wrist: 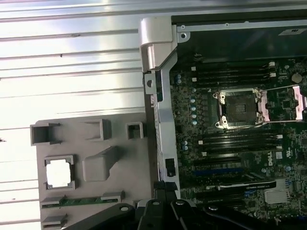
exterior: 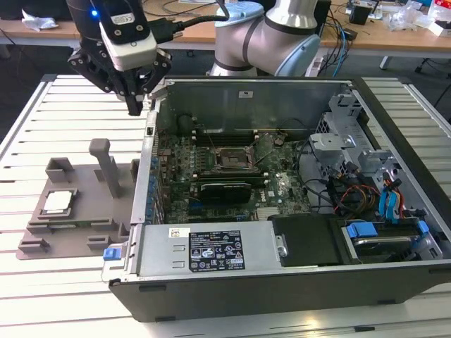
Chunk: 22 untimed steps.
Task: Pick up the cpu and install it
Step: 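Reach for the cpu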
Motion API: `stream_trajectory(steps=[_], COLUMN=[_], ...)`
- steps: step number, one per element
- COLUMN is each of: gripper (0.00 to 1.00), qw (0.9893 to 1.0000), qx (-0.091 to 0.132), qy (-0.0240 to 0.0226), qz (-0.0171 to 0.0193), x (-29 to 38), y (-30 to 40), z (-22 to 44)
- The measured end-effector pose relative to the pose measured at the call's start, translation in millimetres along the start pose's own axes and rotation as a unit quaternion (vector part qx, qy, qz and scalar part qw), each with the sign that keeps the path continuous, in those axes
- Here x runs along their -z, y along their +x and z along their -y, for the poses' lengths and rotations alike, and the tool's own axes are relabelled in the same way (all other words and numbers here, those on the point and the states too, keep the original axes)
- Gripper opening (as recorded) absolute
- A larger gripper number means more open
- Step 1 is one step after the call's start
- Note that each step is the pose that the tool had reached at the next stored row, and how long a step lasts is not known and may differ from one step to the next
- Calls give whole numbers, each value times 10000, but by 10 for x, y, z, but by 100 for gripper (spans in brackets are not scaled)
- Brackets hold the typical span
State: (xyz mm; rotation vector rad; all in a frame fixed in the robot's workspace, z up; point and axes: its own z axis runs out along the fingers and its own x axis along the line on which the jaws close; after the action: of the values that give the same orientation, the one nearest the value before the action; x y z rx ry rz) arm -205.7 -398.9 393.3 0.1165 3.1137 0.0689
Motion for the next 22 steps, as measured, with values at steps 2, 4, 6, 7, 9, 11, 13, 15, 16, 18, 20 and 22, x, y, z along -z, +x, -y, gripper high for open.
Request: stream_trajectory(steps=[2, 4, 6, 7, 9, 11, 13, 15, 16, 18, 20, 22], gripper=[11, 11, 11, 11, 11, 11, 11, 11, 11, 11, 11, 11], qw=[10000, 10000, 10000, 10000, 10000, 10000, 10000, 10000, 10000, 10000, 10000, 10000], qx=[0, 0, -1, 0, 0, 0, -1, -1, 0, 0, 0, -1], qy=[0, 0, 0, 0, 0, 0, 0, 0, 0, 0, 0, 0], qz=[0, 0, 0, 0, 0, 0, 0, 0, 0, 0, 0, 0], x=[1, 2, 3, 4, 5, 6, 7, 9, 9, 11, 12, 13], y=[33, 88, 123, 148, 181, 218, 266, 327, 346, 391, 429, 476], z=[3, 7, 9, 11, 13, 16, 20, 24, 26, 29, 32, 35])
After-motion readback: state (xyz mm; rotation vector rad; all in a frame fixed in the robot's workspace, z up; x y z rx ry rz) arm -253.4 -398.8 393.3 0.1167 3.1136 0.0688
